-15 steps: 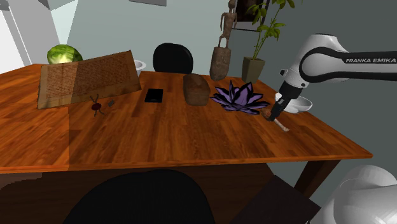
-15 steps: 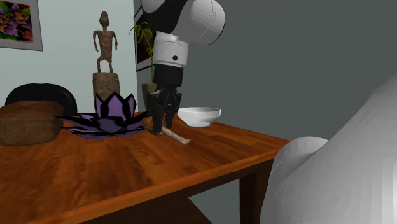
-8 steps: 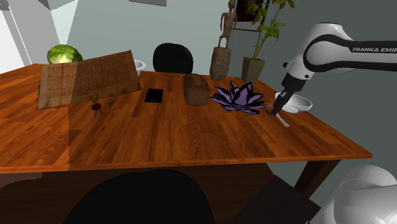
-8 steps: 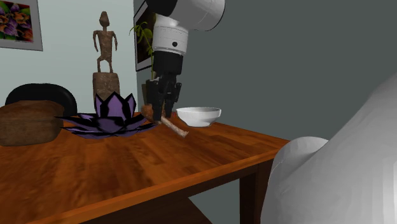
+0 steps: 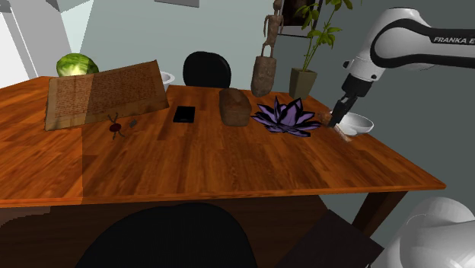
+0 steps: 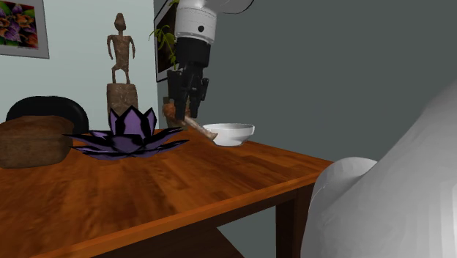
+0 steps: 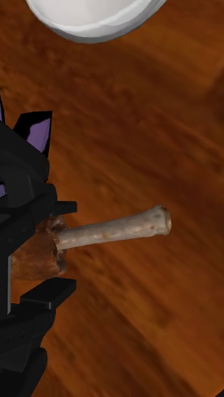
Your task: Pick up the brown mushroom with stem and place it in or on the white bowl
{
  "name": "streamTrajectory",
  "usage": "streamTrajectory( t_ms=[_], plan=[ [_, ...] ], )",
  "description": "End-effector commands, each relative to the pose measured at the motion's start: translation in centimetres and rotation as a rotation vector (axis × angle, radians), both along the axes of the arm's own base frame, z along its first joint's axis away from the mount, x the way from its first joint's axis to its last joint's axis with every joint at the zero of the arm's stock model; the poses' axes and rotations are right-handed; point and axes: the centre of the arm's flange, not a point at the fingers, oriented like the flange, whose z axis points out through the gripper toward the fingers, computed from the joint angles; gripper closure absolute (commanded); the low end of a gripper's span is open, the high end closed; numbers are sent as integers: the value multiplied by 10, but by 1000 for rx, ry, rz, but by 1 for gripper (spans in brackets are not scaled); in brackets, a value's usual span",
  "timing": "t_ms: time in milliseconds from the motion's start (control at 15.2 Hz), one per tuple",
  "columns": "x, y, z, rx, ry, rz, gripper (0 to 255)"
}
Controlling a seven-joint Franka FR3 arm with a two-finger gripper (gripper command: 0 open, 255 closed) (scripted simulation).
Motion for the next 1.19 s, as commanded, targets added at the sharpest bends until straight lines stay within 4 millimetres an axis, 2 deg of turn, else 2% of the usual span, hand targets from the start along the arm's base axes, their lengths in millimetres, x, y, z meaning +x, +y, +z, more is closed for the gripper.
streamTrajectory(
  t_ms=[0,792,1122],
  plan=[
    [0,0,10,0,0,0,255],
    [0,0,71,0,0,0,255],
    [8,-65,75,0,0,0,255]
  ],
)
